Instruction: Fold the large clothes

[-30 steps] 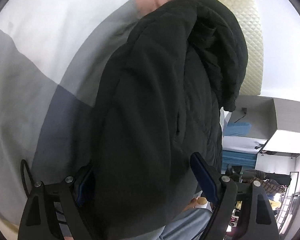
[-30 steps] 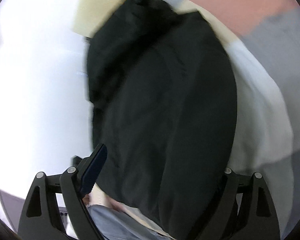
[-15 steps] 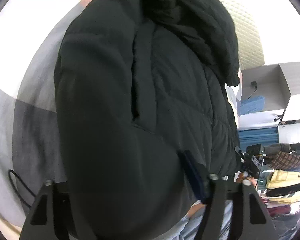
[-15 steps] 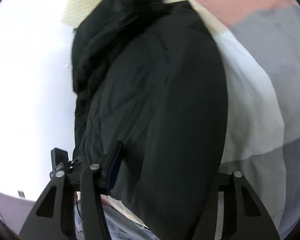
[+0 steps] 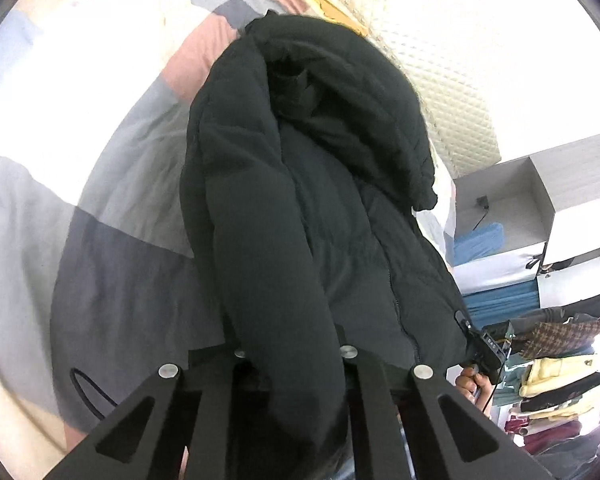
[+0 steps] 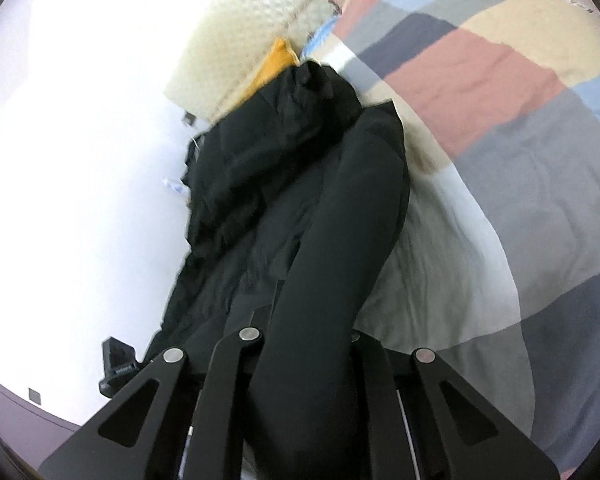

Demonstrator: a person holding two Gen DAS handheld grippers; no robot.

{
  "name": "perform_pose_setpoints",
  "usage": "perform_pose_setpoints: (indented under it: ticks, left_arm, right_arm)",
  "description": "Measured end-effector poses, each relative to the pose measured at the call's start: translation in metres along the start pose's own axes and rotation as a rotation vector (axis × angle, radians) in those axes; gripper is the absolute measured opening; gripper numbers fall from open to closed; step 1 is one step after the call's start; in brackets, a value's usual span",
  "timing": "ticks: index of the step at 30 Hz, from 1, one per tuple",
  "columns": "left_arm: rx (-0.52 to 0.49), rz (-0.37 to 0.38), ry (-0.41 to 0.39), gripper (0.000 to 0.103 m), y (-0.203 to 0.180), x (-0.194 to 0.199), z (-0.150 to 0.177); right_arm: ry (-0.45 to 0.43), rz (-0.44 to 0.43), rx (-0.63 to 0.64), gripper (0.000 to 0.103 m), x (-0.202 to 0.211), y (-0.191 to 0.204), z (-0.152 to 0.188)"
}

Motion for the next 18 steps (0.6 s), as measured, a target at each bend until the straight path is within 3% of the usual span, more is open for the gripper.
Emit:
perform_pose_setpoints:
  ticks: [2,9,18]
  left_arm:
    - [-0.015,0.007,-0.022,0.009,-0.011,0.02,0.002]
    - [-0.075,0.017,-0.114,0.008,-0.045,0.1,0.008]
    - [-0.156,0.053,-0.177,0.007,-0.078,0.179,0.046]
  right_arm:
    - [-0.044,0.015,0.043,0.009,0.009,0.013,0.001]
    - [-0.16,-0.114,0.083,0.009,0.063,0.062,0.014]
    - [-0.284,-0.194,0.12,0.009,0.124,0.099,0.056]
Point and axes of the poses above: each gripper's, at about its wrist camera, not at the fingertips, and x roughly against the way its jaws point, y to its left, z to its underside, the point moved 9 cm from there along -x, roughly the way its jaws point, and after that the axes turned 8 degrees about y, right-handed, at the moved point
